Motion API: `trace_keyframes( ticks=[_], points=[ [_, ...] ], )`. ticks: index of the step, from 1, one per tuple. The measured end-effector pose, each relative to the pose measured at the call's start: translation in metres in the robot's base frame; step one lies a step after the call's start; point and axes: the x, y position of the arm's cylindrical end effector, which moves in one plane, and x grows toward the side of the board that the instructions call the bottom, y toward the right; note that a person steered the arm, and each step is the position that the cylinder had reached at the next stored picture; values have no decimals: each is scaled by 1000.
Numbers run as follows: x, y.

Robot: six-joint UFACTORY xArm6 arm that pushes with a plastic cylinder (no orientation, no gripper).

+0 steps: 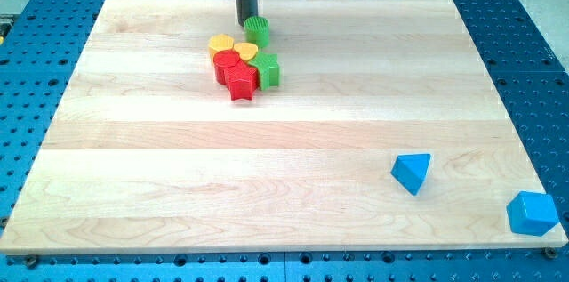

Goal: Put the hexagon and green circle into the group of blocks

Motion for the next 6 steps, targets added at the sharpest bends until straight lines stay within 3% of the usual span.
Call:
trace_keyframes(
  ticks=[2, 3, 4, 5, 6],
  points=[
    [35, -7],
    [20, -3],
    [29, -64],
    [72, -101],
    [73, -101]
  ],
)
